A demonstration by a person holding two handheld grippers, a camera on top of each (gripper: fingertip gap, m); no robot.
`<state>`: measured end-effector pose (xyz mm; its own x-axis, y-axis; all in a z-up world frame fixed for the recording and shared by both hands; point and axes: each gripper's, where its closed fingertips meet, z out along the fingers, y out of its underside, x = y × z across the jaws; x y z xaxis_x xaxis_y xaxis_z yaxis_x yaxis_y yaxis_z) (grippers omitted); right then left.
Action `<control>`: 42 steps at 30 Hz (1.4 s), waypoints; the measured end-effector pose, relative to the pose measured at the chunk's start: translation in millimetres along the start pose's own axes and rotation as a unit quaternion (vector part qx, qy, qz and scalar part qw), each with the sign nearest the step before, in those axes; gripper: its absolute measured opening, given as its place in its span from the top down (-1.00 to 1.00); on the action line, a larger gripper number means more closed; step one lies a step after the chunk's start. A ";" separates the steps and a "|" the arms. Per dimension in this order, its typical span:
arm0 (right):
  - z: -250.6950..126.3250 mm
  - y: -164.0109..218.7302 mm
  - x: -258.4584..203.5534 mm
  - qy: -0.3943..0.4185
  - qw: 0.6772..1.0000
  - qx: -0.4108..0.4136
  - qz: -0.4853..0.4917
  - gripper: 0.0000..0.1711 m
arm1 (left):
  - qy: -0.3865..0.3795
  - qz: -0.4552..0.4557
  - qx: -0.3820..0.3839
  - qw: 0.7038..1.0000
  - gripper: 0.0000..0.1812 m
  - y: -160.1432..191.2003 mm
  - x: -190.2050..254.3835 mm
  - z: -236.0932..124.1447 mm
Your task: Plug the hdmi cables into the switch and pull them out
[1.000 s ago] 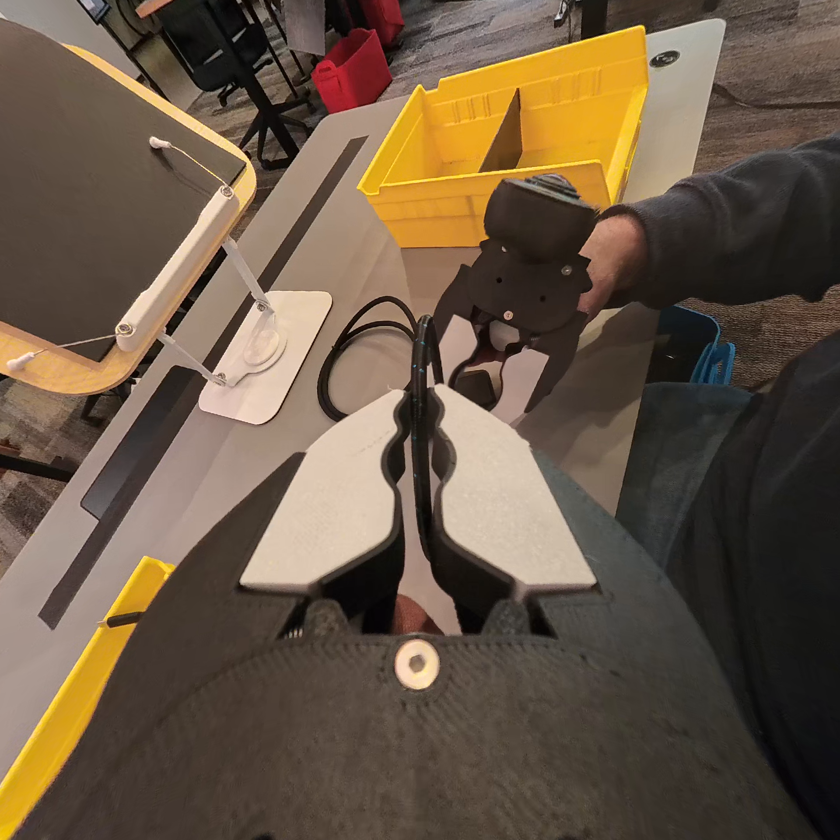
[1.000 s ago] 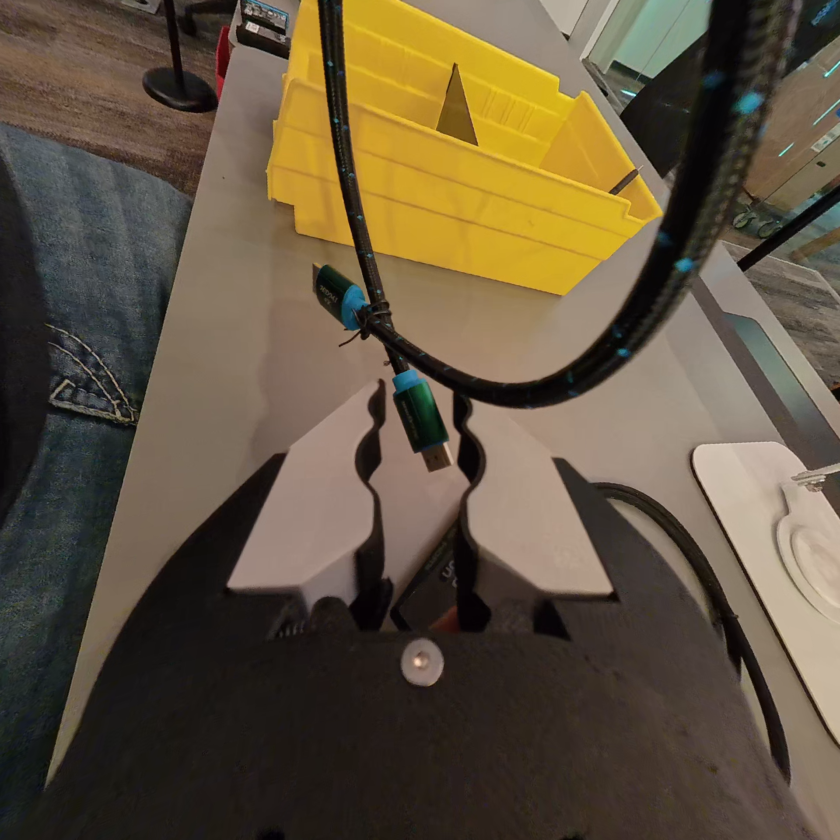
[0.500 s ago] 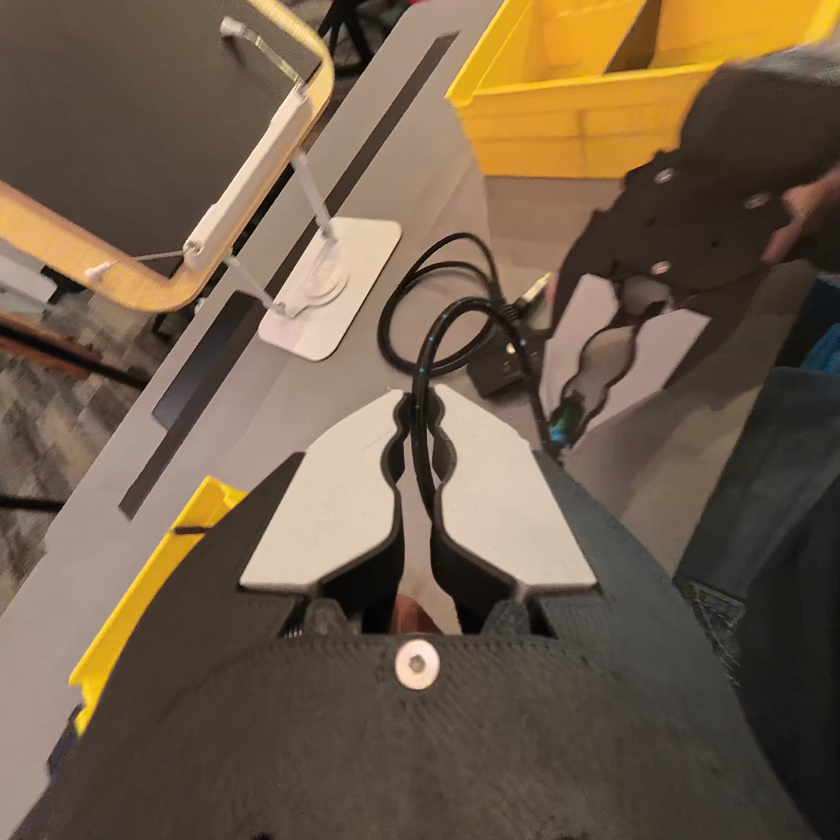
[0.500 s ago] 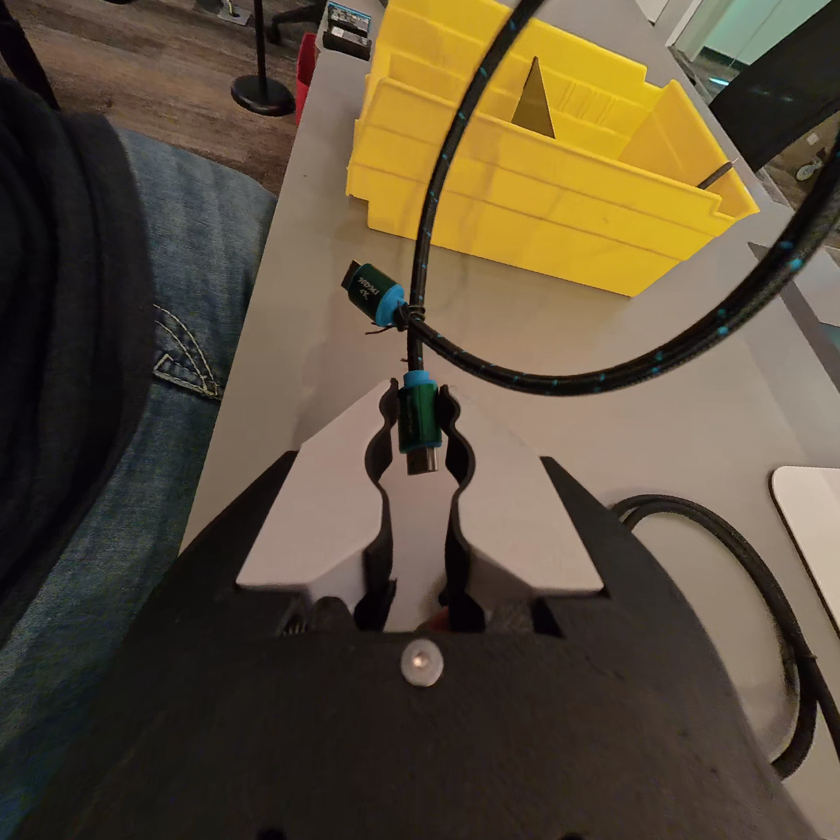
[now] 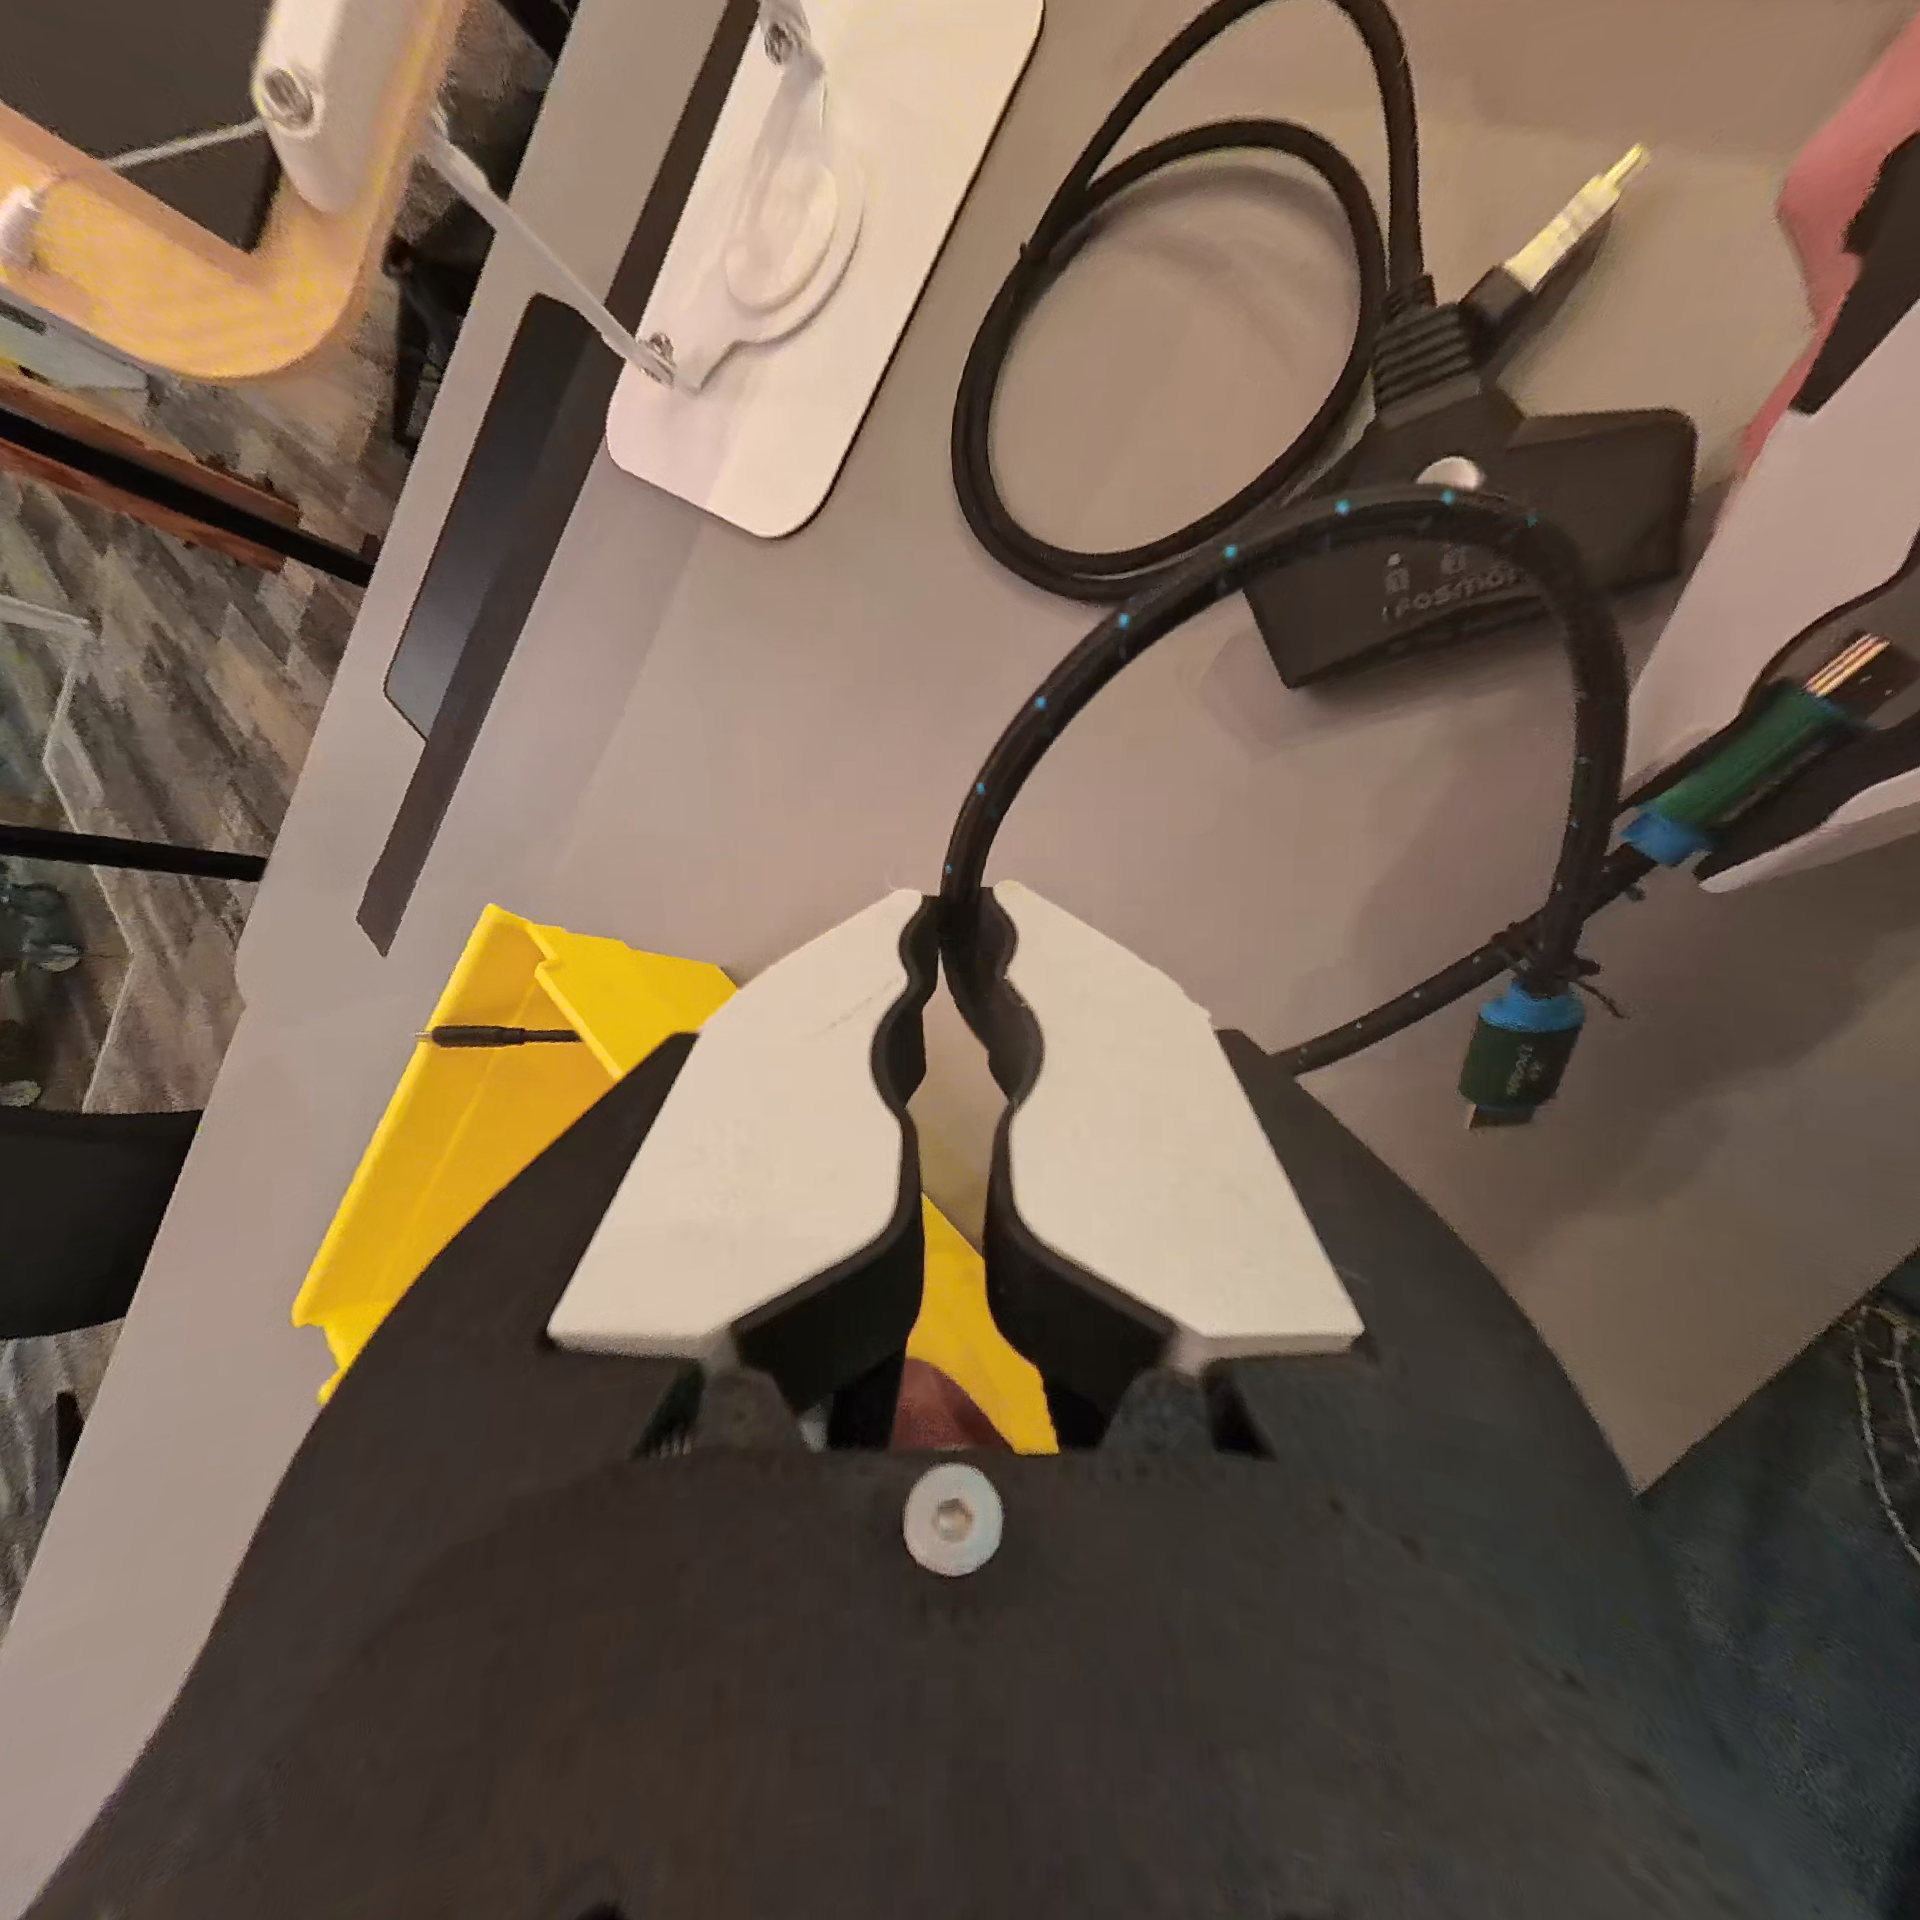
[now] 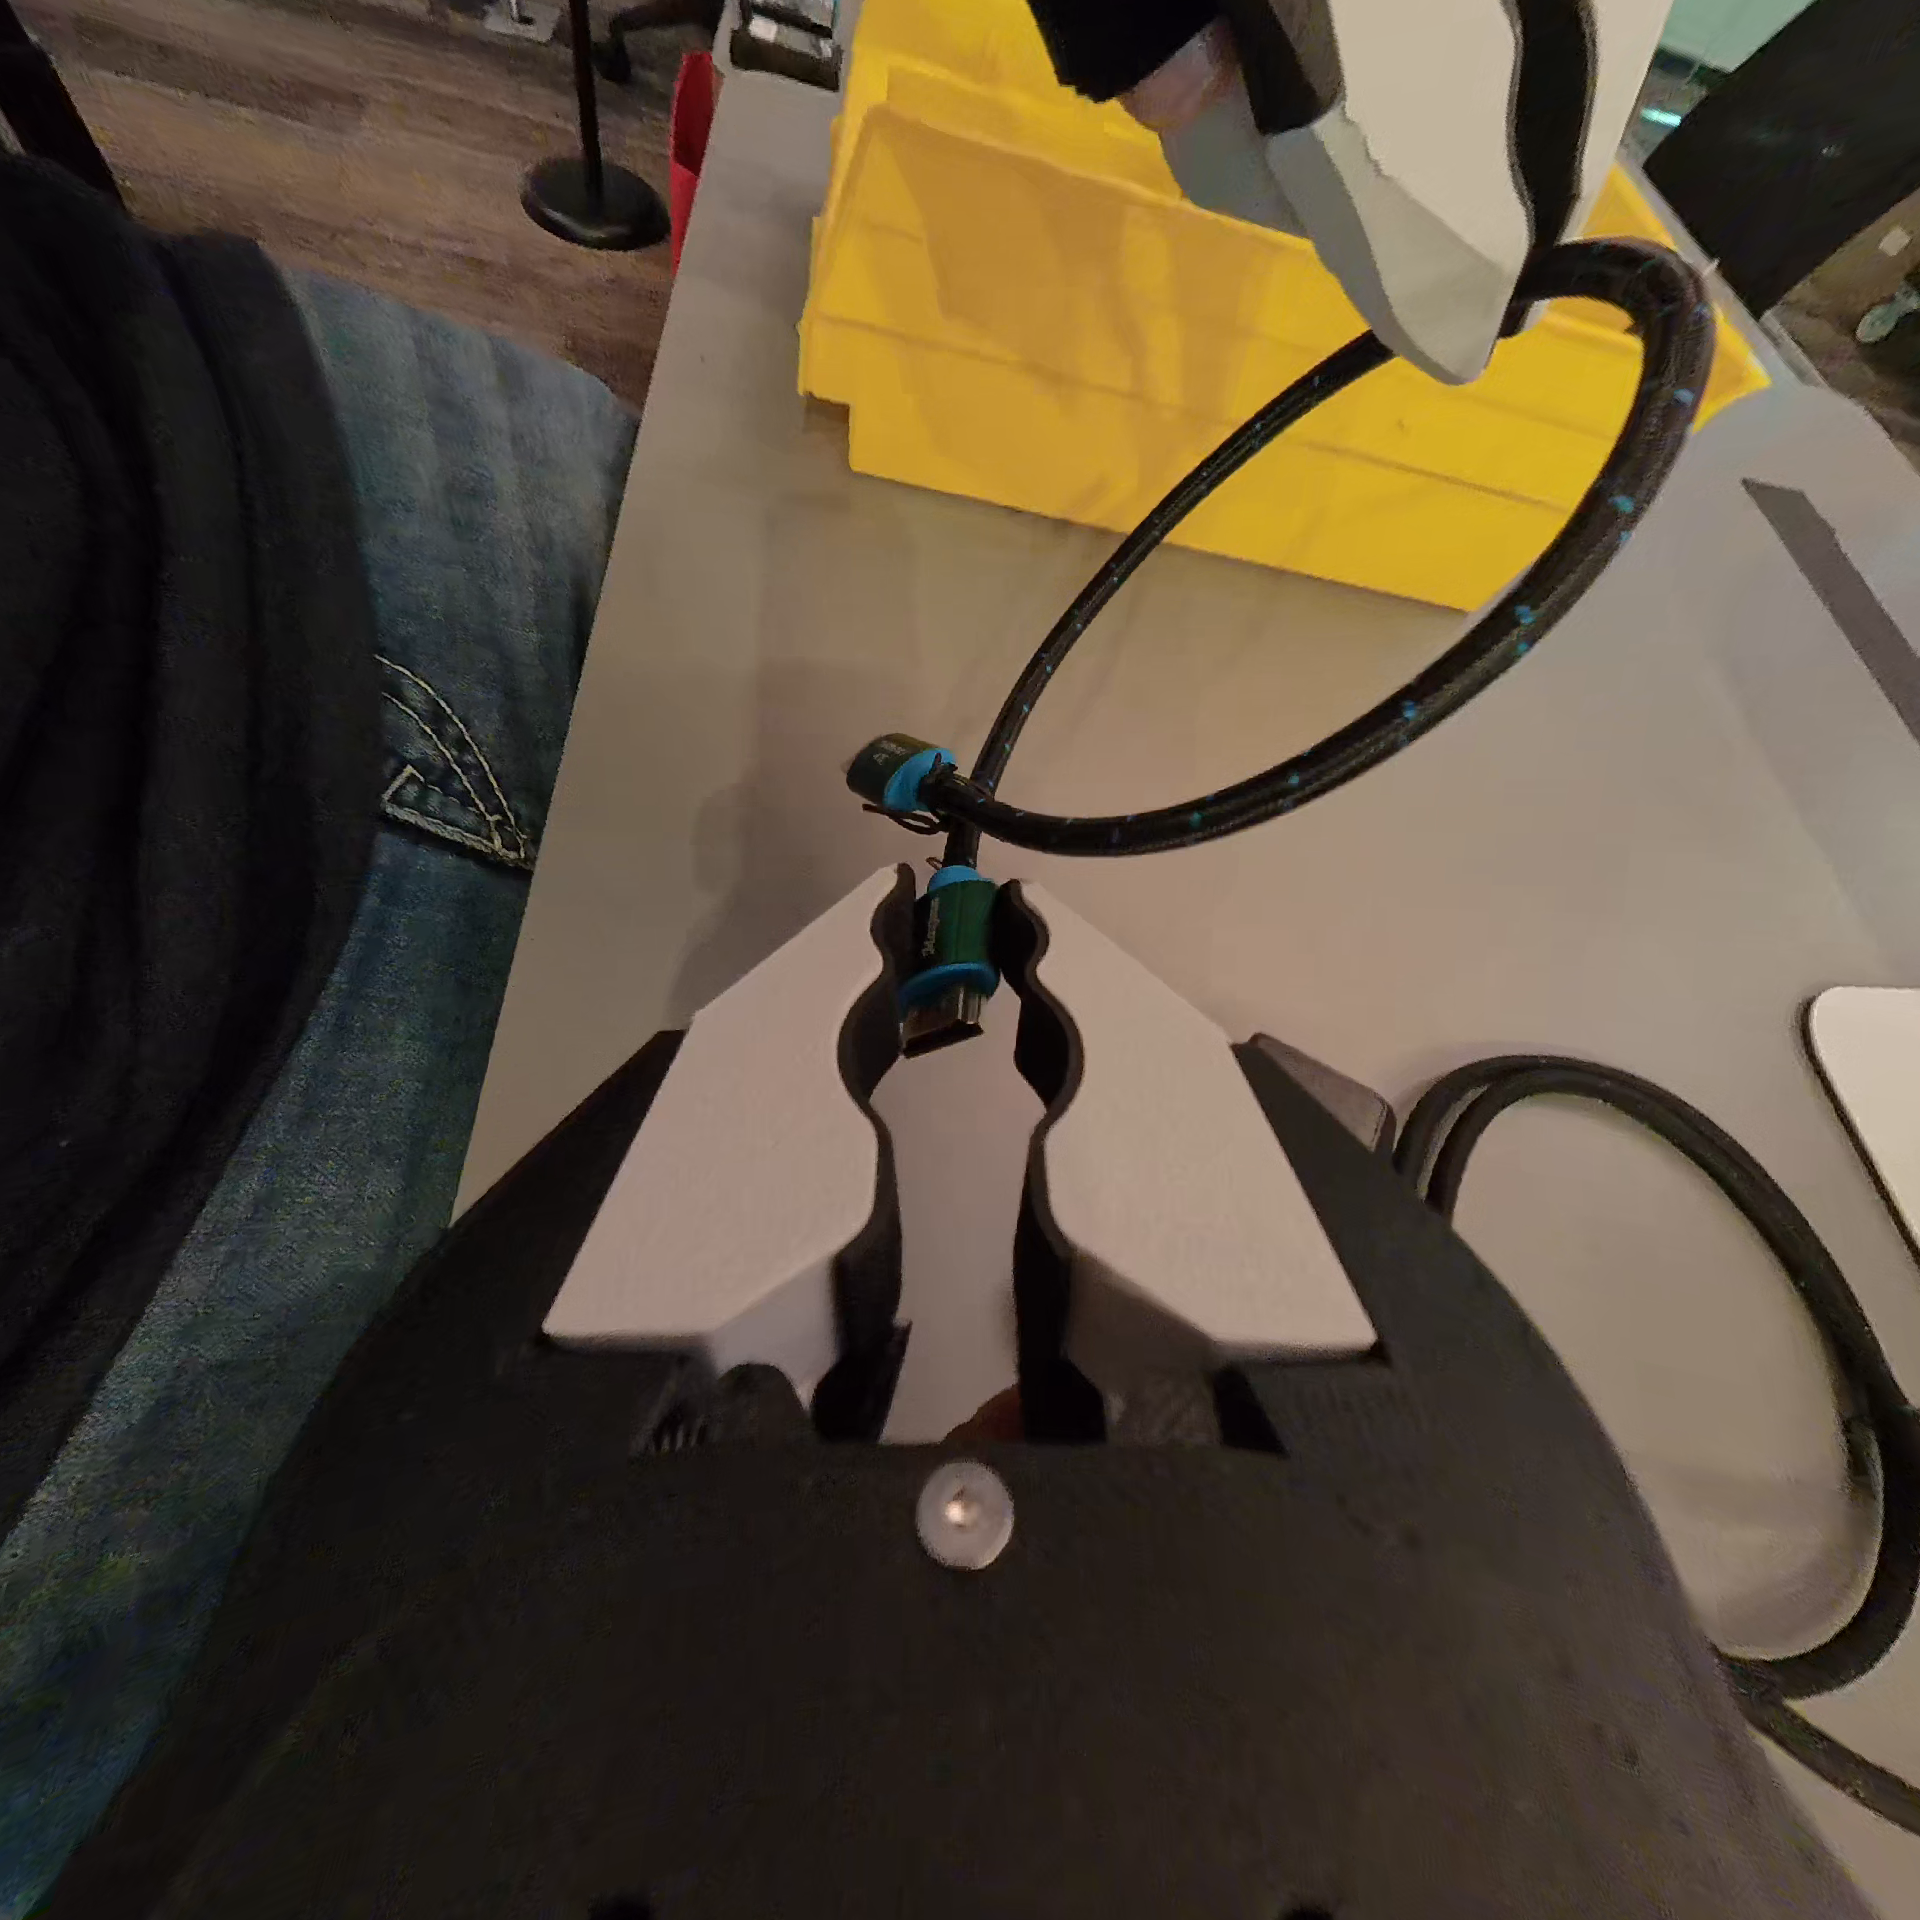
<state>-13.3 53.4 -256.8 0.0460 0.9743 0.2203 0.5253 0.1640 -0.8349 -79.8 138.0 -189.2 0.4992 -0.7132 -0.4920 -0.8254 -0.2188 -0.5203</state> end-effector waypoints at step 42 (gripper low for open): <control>7.1 22.8 -3.9 -0.041 0.995 -0.023 0.086 0.89 | 0.097 0.178 0.102 0.974 0.70 4.1 146.1 52.6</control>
<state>-7.6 54.4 -280.3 0.0693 0.9970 0.0331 0.5548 -0.0109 -0.8319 3.6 68.0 -299.9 0.1145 -0.8367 -0.5355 -0.8573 0.1892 -0.4789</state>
